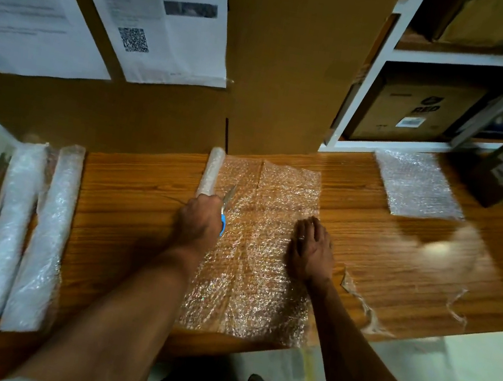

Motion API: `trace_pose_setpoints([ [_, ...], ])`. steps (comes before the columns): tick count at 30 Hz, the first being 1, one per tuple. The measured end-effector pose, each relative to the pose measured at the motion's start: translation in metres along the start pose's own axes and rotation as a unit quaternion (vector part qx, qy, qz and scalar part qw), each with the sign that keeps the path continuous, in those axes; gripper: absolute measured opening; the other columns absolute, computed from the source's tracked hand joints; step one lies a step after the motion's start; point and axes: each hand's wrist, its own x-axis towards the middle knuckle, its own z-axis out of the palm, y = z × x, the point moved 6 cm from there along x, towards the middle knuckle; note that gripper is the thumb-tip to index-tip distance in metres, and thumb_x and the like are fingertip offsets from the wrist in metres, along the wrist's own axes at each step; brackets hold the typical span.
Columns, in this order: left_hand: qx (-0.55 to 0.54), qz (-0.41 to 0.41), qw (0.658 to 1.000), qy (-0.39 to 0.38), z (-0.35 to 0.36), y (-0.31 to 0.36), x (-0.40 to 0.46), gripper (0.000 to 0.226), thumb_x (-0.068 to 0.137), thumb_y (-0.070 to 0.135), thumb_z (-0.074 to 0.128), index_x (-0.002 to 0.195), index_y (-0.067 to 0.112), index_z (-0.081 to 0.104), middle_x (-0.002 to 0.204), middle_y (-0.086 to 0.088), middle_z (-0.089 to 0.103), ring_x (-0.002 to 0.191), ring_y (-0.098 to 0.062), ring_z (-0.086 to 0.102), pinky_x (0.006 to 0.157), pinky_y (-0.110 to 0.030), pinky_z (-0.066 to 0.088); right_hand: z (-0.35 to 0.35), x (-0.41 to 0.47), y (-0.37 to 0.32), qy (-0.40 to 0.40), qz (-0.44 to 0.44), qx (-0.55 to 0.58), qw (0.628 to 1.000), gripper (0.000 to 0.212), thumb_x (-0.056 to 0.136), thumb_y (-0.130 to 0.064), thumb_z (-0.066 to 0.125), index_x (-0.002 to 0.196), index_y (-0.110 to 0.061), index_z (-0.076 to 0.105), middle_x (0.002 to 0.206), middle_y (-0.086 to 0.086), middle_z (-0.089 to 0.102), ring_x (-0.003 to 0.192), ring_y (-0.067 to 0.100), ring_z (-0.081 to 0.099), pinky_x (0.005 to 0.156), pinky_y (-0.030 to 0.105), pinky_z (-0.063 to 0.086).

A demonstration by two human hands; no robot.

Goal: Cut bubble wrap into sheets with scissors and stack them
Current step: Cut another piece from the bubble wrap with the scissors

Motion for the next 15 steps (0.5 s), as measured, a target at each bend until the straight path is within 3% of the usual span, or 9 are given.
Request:
trace_pose_setpoints([
  [2,-0.065,0.016,0.998,0.001,0.006,0.008,-0.003,0.014,0.098,0.022,0.065,0.107,0.017,0.076,0.103,-0.007,0.076,0.089,-0.027,0.072,0.072,-0.037,0.058,-0.007,-0.003,0.004,0.024,0.040,0.019,0.999,0.066,0.106,-0.050,0.047,0.157,-0.011,0.030,0.158,0.016,0.037,0.141,0.034,0.039,0.117,0.048,0.036],
  [5,-0.179,0.052,0.980,-0.073,0.027,0.027,-0.009,0.011,0.093,0.028,0.074,0.102,0.023,0.079,0.101,0.002,0.077,0.082,-0.017,0.068,0.074,-0.031,0.058,-0.012,-0.003,0.005,0.010,0.072,-0.006,0.997,0.075,0.099,-0.027,0.069,0.157,-0.009,0.026,0.147,0.017,0.042,0.128,0.029,0.046,0.109,0.039,0.043],
  [7,-0.202,0.065,0.972,-0.102,0.043,0.037,-0.015,0.016,0.090,0.030,0.076,0.105,0.023,0.077,0.103,0.001,0.078,0.083,-0.017,0.069,0.078,-0.032,0.059,-0.010,-0.002,0.007,0.009,0.101,0.007,0.995,0.073,0.099,-0.009,0.068,0.157,-0.008,0.025,0.144,0.021,0.045,0.120,0.028,0.052,0.105,0.038,0.049],
  [11,-0.168,0.050,0.981,-0.082,0.061,0.051,-0.023,0.025,0.087,0.031,0.077,0.108,0.018,0.070,0.106,-0.008,0.075,0.093,-0.030,0.071,0.078,-0.041,0.061,-0.010,-0.003,0.013,0.059,0.141,0.120,0.981,0.054,0.104,-0.005,0.057,0.153,-0.008,0.035,0.128,0.026,0.053,0.104,0.034,0.060,0.091,0.047,0.058],
  [13,-0.156,0.039,0.984,-0.077,0.063,0.057,-0.024,0.029,0.087,0.032,0.078,0.110,0.018,0.069,0.106,-0.009,0.075,0.095,-0.032,0.071,0.079,-0.044,0.061,-0.011,-0.007,0.019,0.068,0.164,0.144,0.973,0.039,0.108,-0.008,0.052,0.146,-0.007,0.042,0.121,0.025,0.057,0.088,0.022,0.060,0.073,0.036,0.059],
  [15,-0.155,0.032,0.984,-0.084,0.065,0.060,-0.024,0.019,0.091,0.027,0.074,0.109,0.019,0.071,0.105,-0.008,0.075,0.090,-0.028,0.070,0.074,-0.039,0.060,-0.011,-0.010,0.025,0.065,0.187,0.192,0.961,0.023,0.111,-0.011,0.047,0.133,-0.004,0.049,0.107,0.021,0.063,0.074,0.013,0.055,0.055,0.023,0.050],
])
